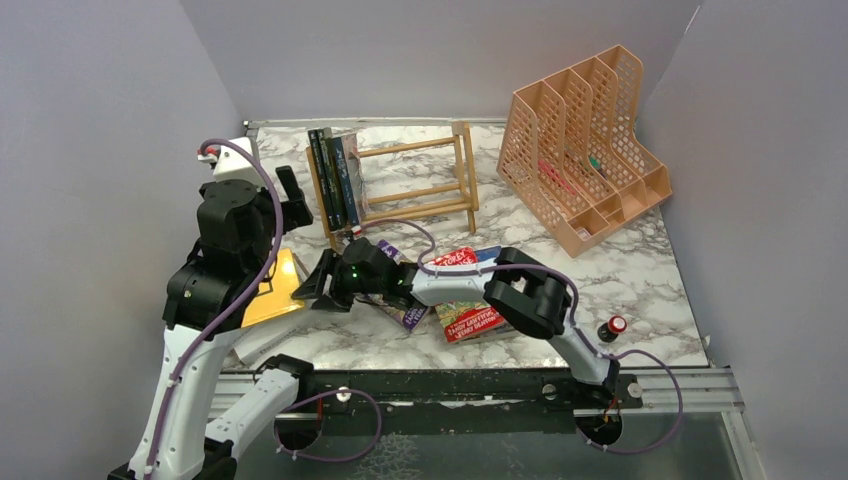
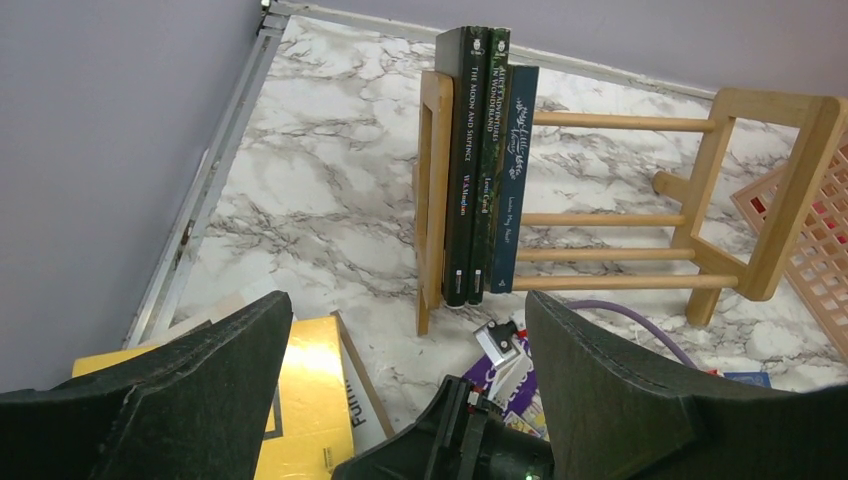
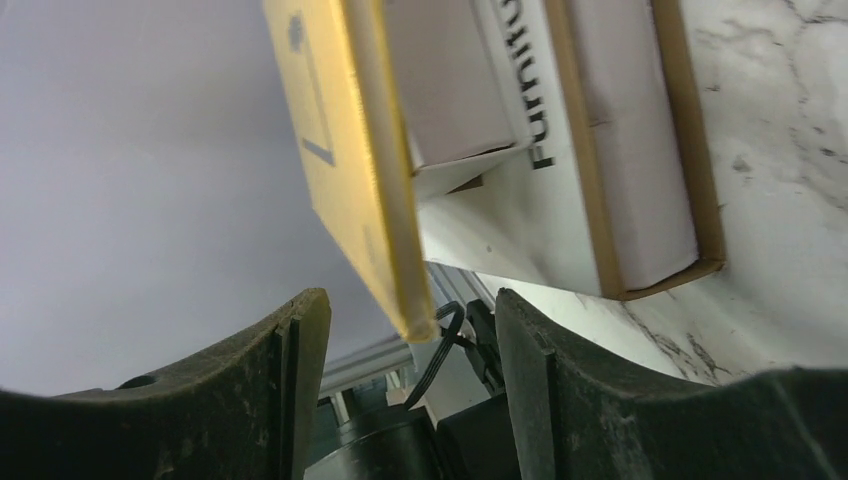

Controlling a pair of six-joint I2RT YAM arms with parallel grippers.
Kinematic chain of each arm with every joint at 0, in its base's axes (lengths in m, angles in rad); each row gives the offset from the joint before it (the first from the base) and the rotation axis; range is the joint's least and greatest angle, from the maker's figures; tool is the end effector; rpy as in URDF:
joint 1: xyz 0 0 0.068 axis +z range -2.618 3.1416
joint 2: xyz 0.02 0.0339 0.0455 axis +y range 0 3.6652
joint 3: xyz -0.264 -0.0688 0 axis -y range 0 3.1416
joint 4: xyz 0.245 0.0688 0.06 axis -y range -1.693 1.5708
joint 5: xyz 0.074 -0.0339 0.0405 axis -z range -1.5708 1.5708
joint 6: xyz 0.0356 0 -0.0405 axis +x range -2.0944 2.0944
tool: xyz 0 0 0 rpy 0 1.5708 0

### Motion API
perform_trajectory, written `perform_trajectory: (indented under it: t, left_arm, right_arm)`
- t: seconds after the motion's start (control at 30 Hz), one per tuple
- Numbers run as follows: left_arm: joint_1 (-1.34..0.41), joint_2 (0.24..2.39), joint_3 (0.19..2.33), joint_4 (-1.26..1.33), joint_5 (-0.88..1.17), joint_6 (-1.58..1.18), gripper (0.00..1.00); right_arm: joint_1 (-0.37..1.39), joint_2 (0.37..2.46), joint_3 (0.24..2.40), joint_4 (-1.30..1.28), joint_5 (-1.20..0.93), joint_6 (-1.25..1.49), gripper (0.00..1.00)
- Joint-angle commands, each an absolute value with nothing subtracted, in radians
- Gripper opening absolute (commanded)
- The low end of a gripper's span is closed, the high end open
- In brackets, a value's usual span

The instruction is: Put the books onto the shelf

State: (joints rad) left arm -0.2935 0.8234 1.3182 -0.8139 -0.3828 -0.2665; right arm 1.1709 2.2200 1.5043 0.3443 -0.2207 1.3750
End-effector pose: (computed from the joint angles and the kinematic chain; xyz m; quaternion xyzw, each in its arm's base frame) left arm 0.1276 -0.0247 0.4427 -0.1007 0.7971 -0.0108 0.5953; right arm 0.1895 0.4684 0.1689 0.0218 0.8225 0.5629 0.0777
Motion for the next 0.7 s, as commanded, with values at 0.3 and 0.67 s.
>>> perform_trajectory:
  t: [0.3, 0.67]
  left_arm:
    - [-0.287, 0.842, 1.303, -0.818, -0.344, -0.276, 0.87]
    - [-0.287, 0.848, 1.302, -0.820, -0.330, -0.276, 0.87]
  right_arm:
    - [1.183, 2.327, 1.572, 0.435, -0.177, 1.498, 0.51]
    - [1.183, 2.336, 1.507, 0.619, -0.245, 1.612, 0.26]
